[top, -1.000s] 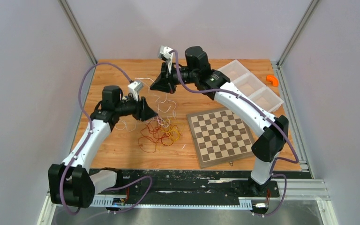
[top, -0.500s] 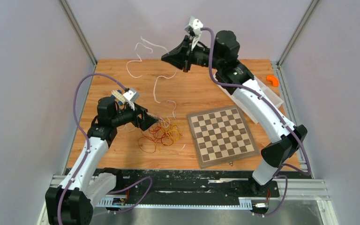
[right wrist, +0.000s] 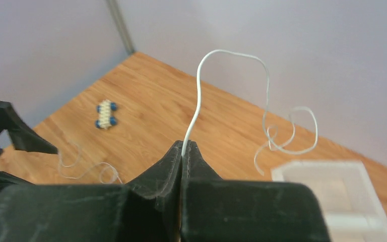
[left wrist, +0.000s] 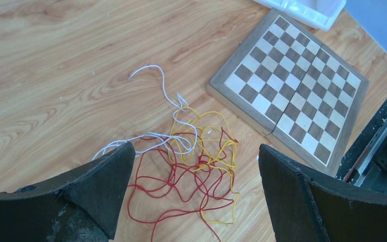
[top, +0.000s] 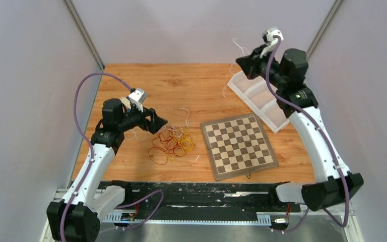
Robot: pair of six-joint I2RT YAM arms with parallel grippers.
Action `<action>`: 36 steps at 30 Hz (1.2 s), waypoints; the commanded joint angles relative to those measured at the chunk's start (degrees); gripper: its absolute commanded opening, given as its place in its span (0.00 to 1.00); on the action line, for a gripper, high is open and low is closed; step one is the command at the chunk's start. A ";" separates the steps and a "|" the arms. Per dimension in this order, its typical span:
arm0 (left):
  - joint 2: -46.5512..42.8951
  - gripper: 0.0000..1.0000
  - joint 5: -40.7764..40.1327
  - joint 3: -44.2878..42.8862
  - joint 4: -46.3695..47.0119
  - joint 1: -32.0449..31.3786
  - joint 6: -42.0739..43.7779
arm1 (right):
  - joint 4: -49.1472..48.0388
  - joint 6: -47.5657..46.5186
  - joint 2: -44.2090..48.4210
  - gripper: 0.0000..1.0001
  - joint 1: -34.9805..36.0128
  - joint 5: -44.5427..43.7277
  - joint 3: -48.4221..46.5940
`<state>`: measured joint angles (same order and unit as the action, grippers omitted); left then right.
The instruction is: Untangle the cables
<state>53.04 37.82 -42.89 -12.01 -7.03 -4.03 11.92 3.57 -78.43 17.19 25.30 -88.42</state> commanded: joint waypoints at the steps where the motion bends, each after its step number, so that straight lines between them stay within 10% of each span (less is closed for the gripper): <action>1: 1.65 1.00 -1.02 -3.25 -0.67 0.09 0.74 | 6.65 1.15 9.92 0.00 -5.37 -10.37 6.52; 21: 7.69 1.00 3.53 -6.34 -1.06 0.12 -5.04 | 21.42 6.11 5.85 0.00 -28.91 -11.14 18.10; 36: 9.34 1.00 2.66 -6.35 -1.13 0.11 -4.32 | 3.75 -4.08 -11.23 0.00 -33.58 -7.22 14.83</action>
<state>62.87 41.19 -48.18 -13.91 -7.03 -8.64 24.47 4.67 -87.55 -15.94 16.36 -70.30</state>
